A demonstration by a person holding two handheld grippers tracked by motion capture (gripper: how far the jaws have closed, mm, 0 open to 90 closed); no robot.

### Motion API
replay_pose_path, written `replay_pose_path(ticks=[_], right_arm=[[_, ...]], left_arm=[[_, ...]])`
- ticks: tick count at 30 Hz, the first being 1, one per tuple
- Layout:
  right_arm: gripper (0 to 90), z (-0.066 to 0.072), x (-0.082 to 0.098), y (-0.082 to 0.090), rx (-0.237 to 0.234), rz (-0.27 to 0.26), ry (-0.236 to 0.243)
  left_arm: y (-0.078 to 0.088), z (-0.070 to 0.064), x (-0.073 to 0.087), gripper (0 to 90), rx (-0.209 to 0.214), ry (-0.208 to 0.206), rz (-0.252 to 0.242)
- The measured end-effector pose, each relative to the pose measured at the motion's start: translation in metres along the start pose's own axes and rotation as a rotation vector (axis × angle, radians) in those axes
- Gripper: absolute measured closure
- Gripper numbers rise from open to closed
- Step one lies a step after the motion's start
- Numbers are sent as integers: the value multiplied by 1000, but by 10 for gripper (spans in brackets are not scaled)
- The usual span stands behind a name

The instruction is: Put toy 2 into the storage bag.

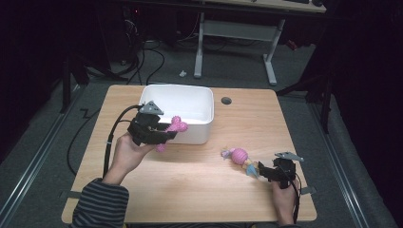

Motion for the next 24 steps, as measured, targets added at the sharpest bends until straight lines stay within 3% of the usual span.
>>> replay_pose_path(ticks=[12, 20, 21, 24], right_arm=[[146, 0, 0, 0, 0, 0, 0], [146, 0, 0, 0, 0, 0, 0], [147, 0, 0, 0, 0, 0, 0], [147, 0, 0, 0, 0, 0, 0]], left_arm=[[-4, 17, -16, 590, -12, 21, -4], [-8, 26, -29, 590, -46, 14, -1], [-9, 28, -32, 590, -73, 4, 2], [-10, 30, -35, 590, -74, 4, -2]])
Point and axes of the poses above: each handheld gripper's, and its own axes: y roughly backward along the jaws, x roughly out of its underside, z roughly to its left, the point moved 6 cm from there along -y, roughly forward along the jaws, and after that the axes turned 4 degrees about y, right-handed, at the moved point
